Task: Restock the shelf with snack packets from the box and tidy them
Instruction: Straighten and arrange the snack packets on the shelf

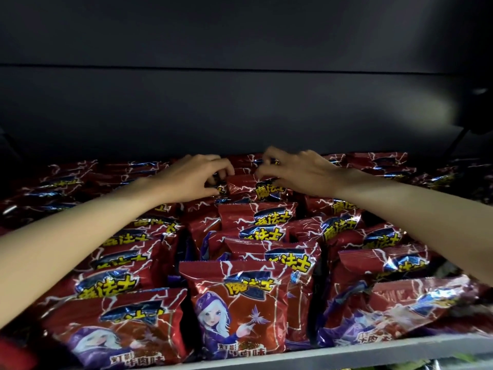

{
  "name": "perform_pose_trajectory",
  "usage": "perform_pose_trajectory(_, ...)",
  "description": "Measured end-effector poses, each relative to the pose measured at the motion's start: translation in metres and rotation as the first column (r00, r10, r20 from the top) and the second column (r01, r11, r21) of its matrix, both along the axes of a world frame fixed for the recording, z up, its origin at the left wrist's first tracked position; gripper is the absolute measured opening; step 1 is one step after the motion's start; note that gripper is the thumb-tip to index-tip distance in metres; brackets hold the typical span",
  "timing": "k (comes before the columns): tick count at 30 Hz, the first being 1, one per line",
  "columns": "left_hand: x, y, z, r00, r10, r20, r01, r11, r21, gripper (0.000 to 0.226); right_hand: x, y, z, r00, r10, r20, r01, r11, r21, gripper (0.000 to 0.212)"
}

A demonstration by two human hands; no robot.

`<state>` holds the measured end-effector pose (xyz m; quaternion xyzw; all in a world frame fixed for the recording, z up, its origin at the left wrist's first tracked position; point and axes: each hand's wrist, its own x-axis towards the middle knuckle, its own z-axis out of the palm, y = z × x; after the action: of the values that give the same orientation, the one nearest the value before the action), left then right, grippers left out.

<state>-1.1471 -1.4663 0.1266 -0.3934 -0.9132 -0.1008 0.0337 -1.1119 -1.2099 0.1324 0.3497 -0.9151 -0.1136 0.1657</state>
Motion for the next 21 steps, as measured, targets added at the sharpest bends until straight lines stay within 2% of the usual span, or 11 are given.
perform_pose_trajectory(3,-0.001,-0.004,-0.002,1.0,-0.018,-0.009,0.018,1.0,-0.018,0.048,-0.002,0.004,-0.002,0.994,0.104,-0.029,-0.099,0.984,0.145,0.081)
perform_pose_trajectory(7,-0.004,-0.011,-0.006,0.998,-0.056,0.016,0.057,0.997,-0.046,0.057,-0.003,0.001,0.0,0.993,0.093,-0.069,-0.075,0.97,0.23,0.091)
perform_pose_trajectory(9,-0.003,-0.011,-0.003,0.998,-0.051,0.029,0.052,0.998,-0.039,0.057,-0.005,0.002,-0.001,0.997,0.062,-0.056,-0.047,0.973,0.225,0.087)
perform_pose_trajectory(11,0.0,-0.008,0.003,1.0,-0.015,-0.004,0.015,1.0,-0.024,0.05,-0.006,0.006,0.001,0.997,0.073,-0.031,-0.066,0.98,0.19,0.071)
perform_pose_trajectory(14,0.008,0.004,0.015,0.971,0.004,-0.238,0.001,1.0,0.02,0.034,-0.001,0.024,0.016,0.988,0.077,0.131,-0.079,0.997,0.003,0.045)
perform_pose_trajectory(17,0.015,0.029,0.026,0.933,-0.108,-0.342,0.147,0.985,0.092,0.022,0.012,0.058,0.035,0.977,0.034,0.212,0.003,0.986,-0.169,0.032)
perform_pose_trajectory(21,0.022,0.08,0.028,0.914,-0.252,-0.318,0.272,0.962,0.019,0.022,0.035,0.104,0.049,0.954,-0.105,0.281,0.168,0.963,-0.211,0.024)
